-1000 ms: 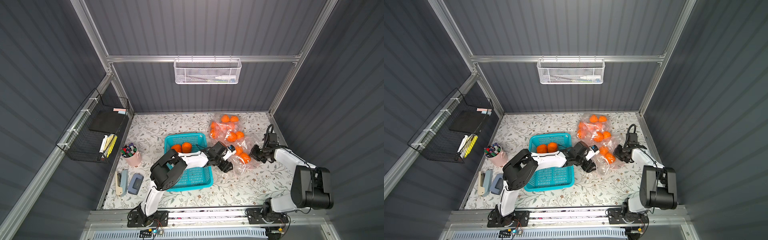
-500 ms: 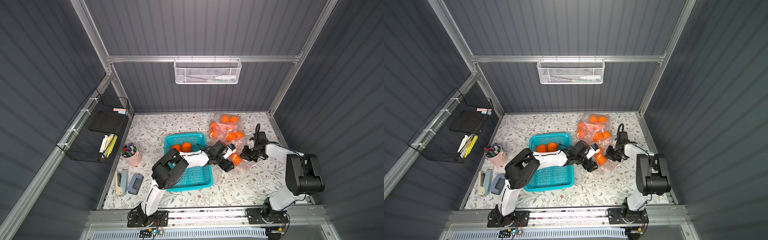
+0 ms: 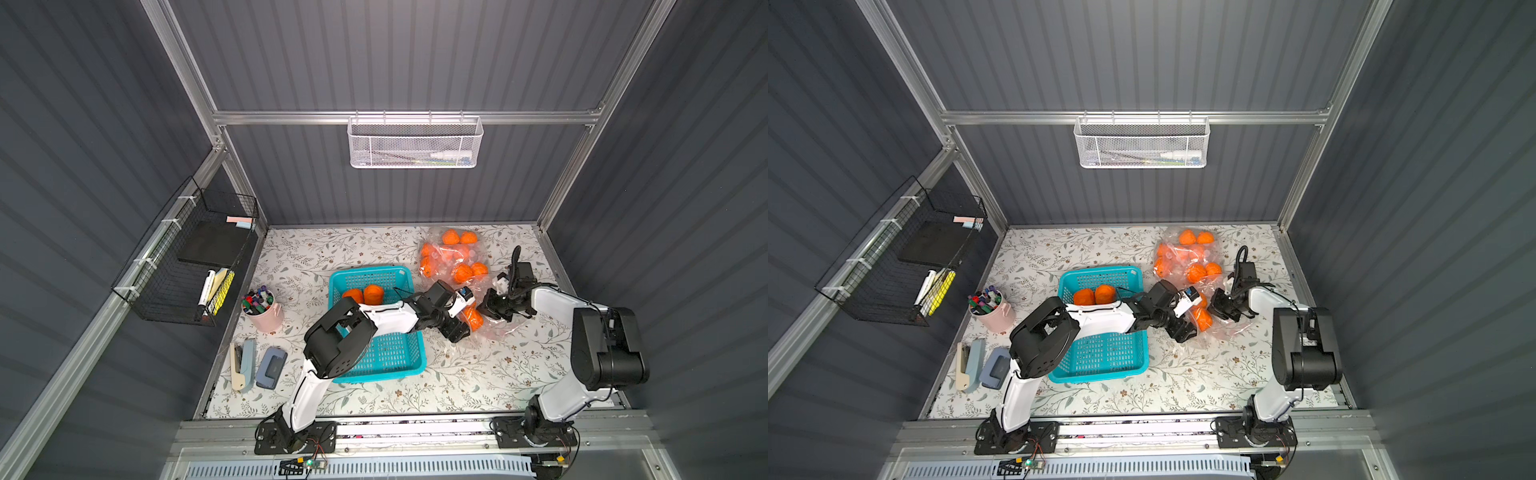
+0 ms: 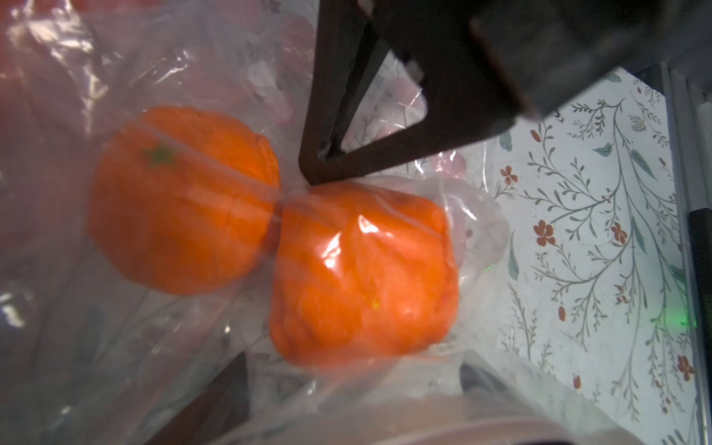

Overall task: Open the zip-top bag and take out the orange
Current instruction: Adjust the zipper food storage bag at the center of the board.

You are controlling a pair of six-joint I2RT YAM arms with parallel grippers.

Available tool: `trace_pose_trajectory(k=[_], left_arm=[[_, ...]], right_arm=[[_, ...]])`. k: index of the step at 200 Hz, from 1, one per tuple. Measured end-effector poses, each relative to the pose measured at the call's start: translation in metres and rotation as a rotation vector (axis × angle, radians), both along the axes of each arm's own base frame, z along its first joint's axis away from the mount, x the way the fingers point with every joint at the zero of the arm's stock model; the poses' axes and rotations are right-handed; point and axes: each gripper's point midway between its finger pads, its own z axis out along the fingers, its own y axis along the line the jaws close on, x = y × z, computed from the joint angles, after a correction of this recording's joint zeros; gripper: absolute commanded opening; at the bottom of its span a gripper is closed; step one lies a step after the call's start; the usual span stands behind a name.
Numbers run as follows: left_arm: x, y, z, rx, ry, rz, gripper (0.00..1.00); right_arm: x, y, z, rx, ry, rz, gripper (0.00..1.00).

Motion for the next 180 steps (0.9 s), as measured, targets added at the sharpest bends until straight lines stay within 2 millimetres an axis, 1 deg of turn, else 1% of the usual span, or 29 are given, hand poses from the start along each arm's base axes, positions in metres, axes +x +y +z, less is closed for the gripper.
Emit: trace_pose_trajectory(k=[18, 63, 91, 112, 130, 155, 180], left_arm=[[0.0, 0.0, 0.0, 0.001, -0.006, -0.005, 0.88], [0.001, -0.002, 0.002, -0.007, -0.026, -0.016, 0.89], [0.0, -0.004, 0.004, -0.021, -0.03, -0.032, 0.9], [-0.001, -0.005, 0.005, -0.025, -0.037, -0.044, 0.91], [-0.003, -0.004, 0.001, -0.016, -0.043, -0.055, 0.91], [-0.011, 0.006, -0.009, 0.029, -0.029, -0.074, 0.9], [-0.018, 0.016, -0.009, 0.069, -0.024, -0.093, 0.88]], right_arm=[[-0.004, 0.007, -0.006, 0.017, 0.026, 0.023, 0.07], [-0.008, 0.024, -0.002, 0.09, 0.03, 0.073, 0.08], [-0.01, 0.03, -0.006, 0.107, 0.049, 0.094, 0.07], [-0.011, 0.026, -0.006, 0.08, 0.05, 0.09, 0.08], [-0.01, 0.016, -0.002, 0.043, 0.039, 0.068, 0.08], [-0.006, -0.001, 0.007, -0.002, 0.009, 0.024, 0.08], [-0.004, -0.015, 0.009, -0.052, 0.0, -0.009, 0.08]])
